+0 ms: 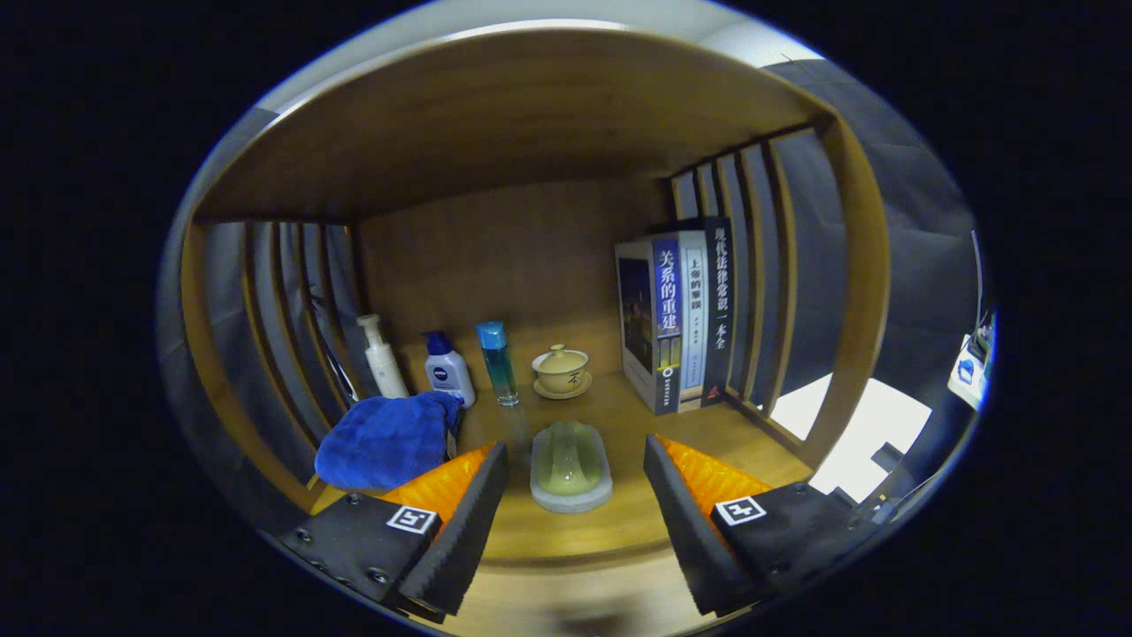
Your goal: Pull open the drawer, take out the items inside it, and place them on the countertop above the cabinet.
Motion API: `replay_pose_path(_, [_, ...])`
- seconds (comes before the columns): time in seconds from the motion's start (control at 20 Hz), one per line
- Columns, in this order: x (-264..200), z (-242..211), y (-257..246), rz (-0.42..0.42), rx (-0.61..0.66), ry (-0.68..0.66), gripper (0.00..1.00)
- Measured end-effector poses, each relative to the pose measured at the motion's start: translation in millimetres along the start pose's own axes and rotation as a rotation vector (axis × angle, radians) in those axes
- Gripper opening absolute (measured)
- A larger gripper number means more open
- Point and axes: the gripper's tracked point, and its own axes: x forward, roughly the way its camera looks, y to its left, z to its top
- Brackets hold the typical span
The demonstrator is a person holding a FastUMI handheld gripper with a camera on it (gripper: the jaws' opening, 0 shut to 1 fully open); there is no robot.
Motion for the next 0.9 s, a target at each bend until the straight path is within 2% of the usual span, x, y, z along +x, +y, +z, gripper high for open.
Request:
replay_pose_path(0.2, [-55,4,3,0.012,-0.058,-0.095,0.99])
replay_pose_path(0.35, [-94,-11,5,0.001,-0.106,-0.128,0.98])
replay_pose_path(0.6, [-141,-52,12,0.004,-0.088,-0.112,0.98])
replay_pose_path(0.9, [-169,-116,22,0.026,-0.077,-0.041,0.98])
